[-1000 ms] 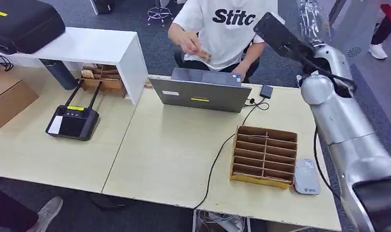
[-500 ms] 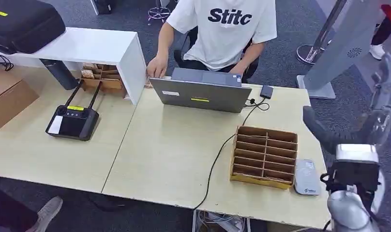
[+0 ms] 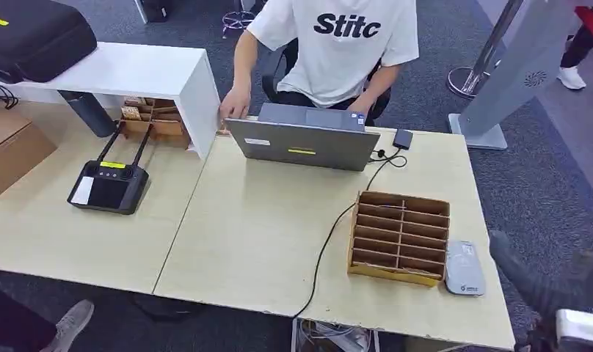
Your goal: Pass the card to the sensor for recognition and then transmit it.
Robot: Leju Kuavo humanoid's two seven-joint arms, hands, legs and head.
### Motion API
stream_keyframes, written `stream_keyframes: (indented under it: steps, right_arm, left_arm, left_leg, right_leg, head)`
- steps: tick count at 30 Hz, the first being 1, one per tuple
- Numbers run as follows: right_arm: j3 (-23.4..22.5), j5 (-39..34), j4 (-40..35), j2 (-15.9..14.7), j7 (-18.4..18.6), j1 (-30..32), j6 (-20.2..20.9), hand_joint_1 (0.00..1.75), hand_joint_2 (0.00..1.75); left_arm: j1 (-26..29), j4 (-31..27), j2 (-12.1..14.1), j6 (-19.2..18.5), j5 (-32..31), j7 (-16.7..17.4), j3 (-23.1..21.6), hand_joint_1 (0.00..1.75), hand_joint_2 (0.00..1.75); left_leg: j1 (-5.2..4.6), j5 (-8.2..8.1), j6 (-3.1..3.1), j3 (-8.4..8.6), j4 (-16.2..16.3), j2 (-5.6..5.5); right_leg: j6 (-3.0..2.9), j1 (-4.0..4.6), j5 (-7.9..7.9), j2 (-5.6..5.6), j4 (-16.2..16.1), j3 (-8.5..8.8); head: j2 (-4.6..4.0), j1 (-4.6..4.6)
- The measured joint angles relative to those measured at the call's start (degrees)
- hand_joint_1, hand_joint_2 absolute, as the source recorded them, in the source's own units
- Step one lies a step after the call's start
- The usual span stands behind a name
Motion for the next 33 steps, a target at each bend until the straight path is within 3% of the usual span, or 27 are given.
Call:
stream_keyframes:
  steps: [3, 9, 15, 26, 33]
  right_arm:
    - [-0.28, 1.80, -0.22, 0.02, 0.29, 0.73, 0.15, 0.00, 1.75]
    - [-0.13, 12.27, 0.13, -0.68, 2.67, 1.22, 0.11, 0.00, 1.75]
    - [2.78, 27.19, 3.74, -3.59, 8.13, -0.53, 0.61, 0.00, 1.75]
    - [7.89, 30.20, 11.81, -8.29, 13.16, -4.27, 3.39, 0.00, 1.75]
    - [10.08, 30.66, 16.35, -9.90, 13.79, -5.34, 4.02, 0.00, 1.75]
  left_arm:
    - [0.66, -0.68, 0.00, 0.04, 0.39, 0.20, -1.42, 0.00, 1.75]
    - [1.70, -2.16, 0.00, -0.50, 1.18, 1.44, -3.10, 0.00, 1.75]
    - [1.81, -3.26, 0.00, -2.17, 0.48, 2.21, -3.28, 0.00, 1.75]
    - [1.65, -3.69, 0.02, -3.87, -1.75, 2.34, -3.08, 0.00, 1.75]
    - [1.52, -3.69, 0.02, -4.24, -2.23, 2.32, -2.97, 0.00, 1.75]
  left_leg:
    - [0.00, 0.00, 0.00, 0.01, 0.00, 0.00]
    - [0.00, 0.01, 0.00, 0.01, 0.00, 0.01]
    - [0.00, 0.01, 0.01, 0.00, 0.00, 0.02]
    - [0.00, 0.02, 0.01, 0.01, 0.00, 0.00]
    - [0.00, 0.02, 0.01, 0.01, 0.00, 0.00]
  right_leg:
    - [-0.01, 0.00, 0.01, 0.00, 0.00, 0.01]
    - [-0.01, 0.00, 0.01, 0.00, 0.01, 0.03]
    - [-0.01, 0.00, 0.02, 0.00, 0.01, 0.05]
    - [0.00, 0.00, 0.02, -0.02, 0.01, 0.06]
    - [0.00, 0.00, 0.02, -0.02, 0.01, 0.05]
  head:
    - [0.00, 0.00]
    - [0.00, 0.00]
    - [0.00, 0.00]
    - [0.00, 0.00]
    - [0.00, 0.00]
